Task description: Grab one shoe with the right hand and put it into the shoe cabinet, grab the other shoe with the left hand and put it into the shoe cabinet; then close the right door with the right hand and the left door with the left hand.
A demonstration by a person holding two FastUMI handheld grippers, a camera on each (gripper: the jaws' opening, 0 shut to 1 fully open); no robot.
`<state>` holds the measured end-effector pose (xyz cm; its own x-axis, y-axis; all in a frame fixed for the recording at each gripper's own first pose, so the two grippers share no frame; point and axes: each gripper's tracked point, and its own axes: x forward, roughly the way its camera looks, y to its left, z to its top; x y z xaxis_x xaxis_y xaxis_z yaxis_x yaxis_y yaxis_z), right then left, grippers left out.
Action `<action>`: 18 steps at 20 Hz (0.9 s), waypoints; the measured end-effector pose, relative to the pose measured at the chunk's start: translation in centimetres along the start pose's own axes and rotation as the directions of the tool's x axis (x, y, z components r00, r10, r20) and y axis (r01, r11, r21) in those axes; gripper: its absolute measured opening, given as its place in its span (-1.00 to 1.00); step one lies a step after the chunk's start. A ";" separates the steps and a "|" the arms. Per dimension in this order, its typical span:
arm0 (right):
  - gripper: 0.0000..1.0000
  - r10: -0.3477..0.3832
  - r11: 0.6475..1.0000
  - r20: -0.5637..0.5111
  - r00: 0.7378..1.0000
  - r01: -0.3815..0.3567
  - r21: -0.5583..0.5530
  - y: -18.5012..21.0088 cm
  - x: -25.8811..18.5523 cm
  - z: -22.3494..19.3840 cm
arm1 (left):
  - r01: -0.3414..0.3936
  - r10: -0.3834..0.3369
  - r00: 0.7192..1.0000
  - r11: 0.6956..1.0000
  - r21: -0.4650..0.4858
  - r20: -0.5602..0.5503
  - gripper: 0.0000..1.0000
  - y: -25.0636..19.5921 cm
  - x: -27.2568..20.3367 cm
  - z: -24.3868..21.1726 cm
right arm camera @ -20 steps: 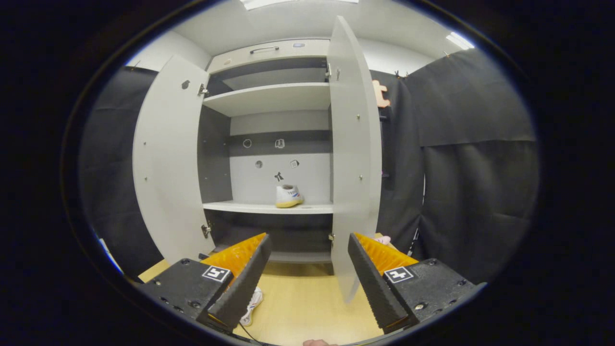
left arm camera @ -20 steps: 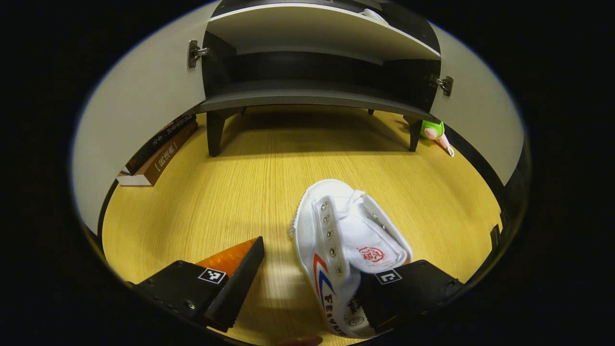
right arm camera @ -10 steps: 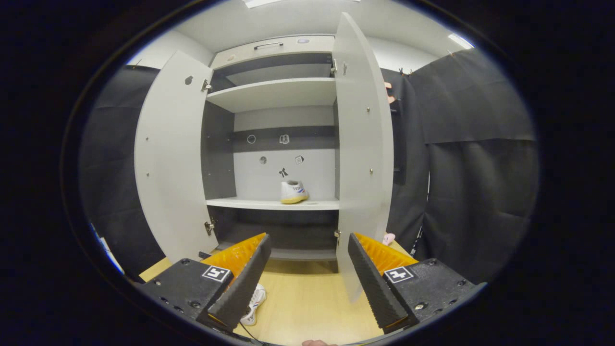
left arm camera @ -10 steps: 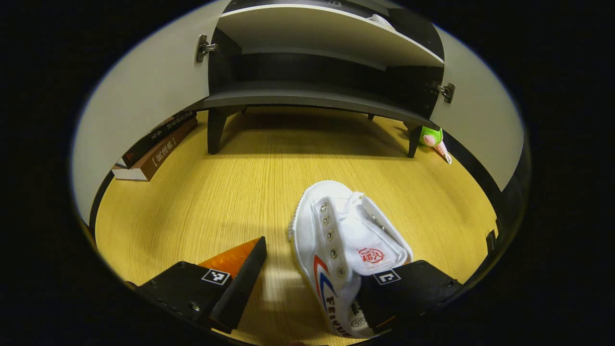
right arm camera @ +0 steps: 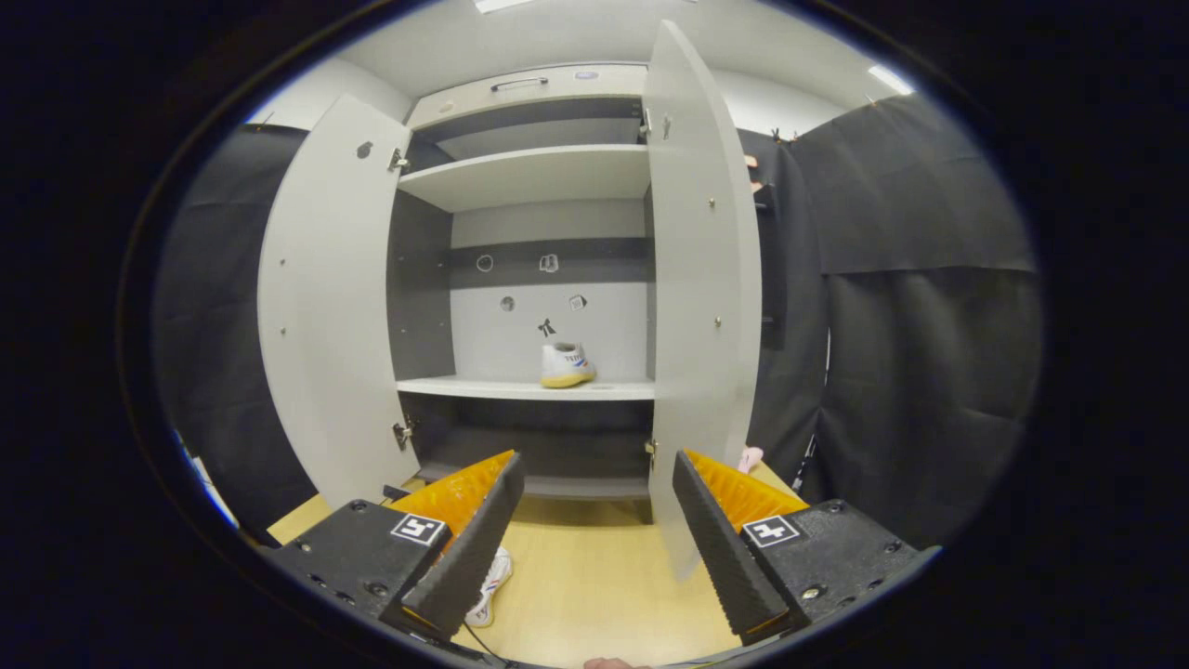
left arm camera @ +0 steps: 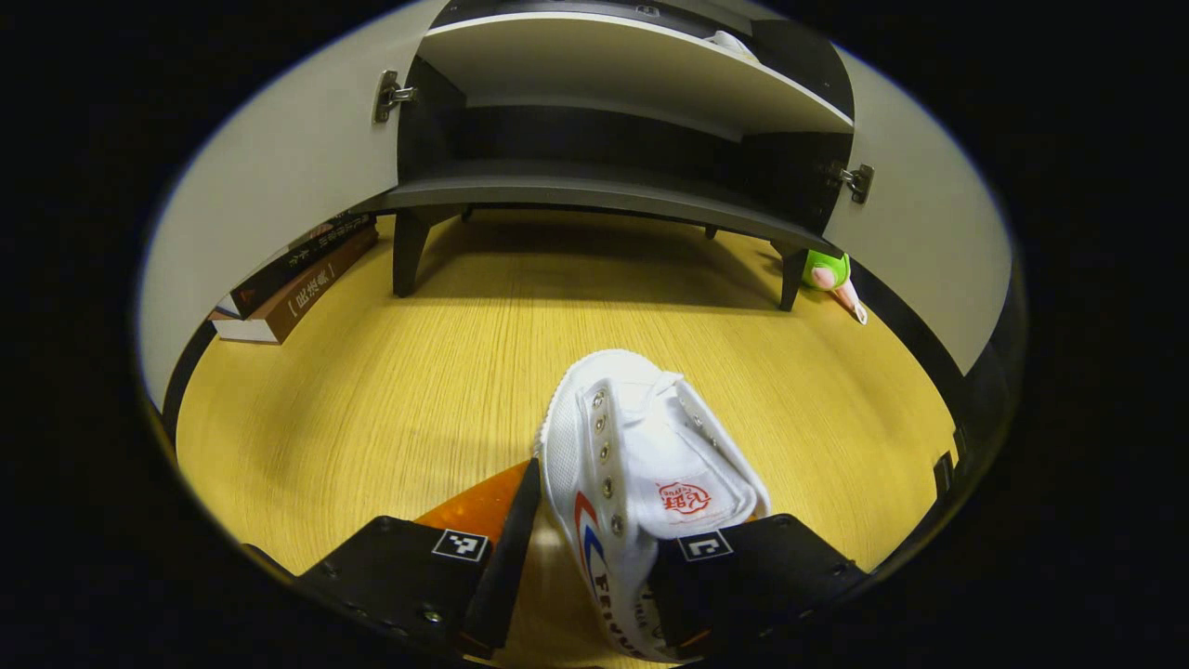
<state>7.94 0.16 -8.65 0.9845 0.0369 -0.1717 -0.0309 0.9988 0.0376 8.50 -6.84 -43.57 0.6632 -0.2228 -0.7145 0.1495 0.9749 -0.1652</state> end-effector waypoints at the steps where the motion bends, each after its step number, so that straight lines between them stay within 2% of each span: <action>1: 1.00 0.001 1.000 -0.002 1.000 -0.001 -0.001 0.0 0.0 0.0 | 0.003 -0.003 1.000 1.000 -0.006 0.000 0.19 -0.1 -0.1 0.0; 2: 1.00 0.002 1.000 -0.002 1.000 -0.002 0.000 0.1 0.1 -0.1 | 0.004 -0.005 1.000 1.000 -0.011 -0.011 0.10 -0.2 0.0 -0.2; 4: 1.00 0.006 1.000 0.000 1.000 -0.006 0.002 0.2 0.1 -0.1 | -0.006 0.006 1.000 1.000 -0.011 -0.022 0.11 -0.1 -0.3 -0.1; 5: 1.00 0.008 1.000 0.003 1.000 -0.008 0.002 0.3 0.1 0.1 | -0.025 0.025 1.000 1.000 0.004 -0.012 0.01 0.2 -0.6 0.0; 6: 1.00 0.010 1.000 0.006 1.000 -0.010 0.002 0.4 0.1 0.1 | -0.044 0.044 0.999 0.999 0.023 0.002 -0.21 0.5 -0.1 0.2; 7: 1.00 0.012 1.000 0.007 1.000 -0.012 0.001 0.5 0.1 0.1 | -0.059 0.059 0.998 0.998 0.027 0.014 -0.21 0.7 0.0 0.0; 8: 1.00 0.013 1.000 0.006 1.000 -0.013 0.000 0.5 0.1 0.0 | -0.083 0.082 0.996 0.996 0.040 0.028 -0.51 0.9 -0.1 0.1; 9: 1.00 0.013 1.000 0.003 1.000 -0.013 -0.002 0.5 0.1 -0.1 | -0.088 0.086 0.995 0.995 0.047 0.045 -0.53 1.2 0.5 0.2; 10: 1.00 0.014 1.000 0.001 1.000 -0.014 -0.002 0.5 0.1 -0.2 | -0.088 0.086 0.995 0.995 0.045 0.050 -0.87 1.2 -0.8 0.2; 11: 1.00 0.015 1.000 -0.001 1.000 -0.015 0.001 0.6 0.1 -0.3 | -0.078 0.077 0.996 0.997 0.029 0.053 -0.94 1.2 -0.2 0.3; 12: 1.00 0.016 1.000 -0.005 1.000 -0.016 0.004 0.6 0.1 -0.4 | -0.062 0.062 0.997 0.998 0.005 0.052 -0.75 1.2 -0.3 0.2; 14: 1.00 0.023 1.000 -0.008 1.000 -0.023 0.010 0.8 0.1 -0.4 | -0.056 0.058 0.997 0.998 -0.025 0.056 -0.75 1.5 -0.6 0.3; 15: 1.00 0.024 1.000 -0.008 1.000 -0.024 0.009 0.9 0.0 -0.4 | -0.086 0.087 0.994 0.996 -0.021 0.064 -0.99 2.1 -1.1 0.5; 17: 1.00 0.021 1.000 0.004 1.000 -0.021 0.003 0.8 -0.2 0.0 | -0.132 0.131 0.984 0.991 -0.001 0.117 -0.99 3.0 -2.9 1.1; 18: 1.00 0.020 1.000 0.012 1.000 -0.020 -0.001 0.9 -0.4 0.2 | -0.126 0.126 0.983 0.992 -0.009 0.137 -0.99 3.0 -3.5 1.6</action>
<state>7.59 1.00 -8.41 0.9856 0.0563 -0.1596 -0.0505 0.9979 0.0403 7.82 -3.08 -40.43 0.7708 -0.0958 -0.6298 0.0581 0.9951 -0.0802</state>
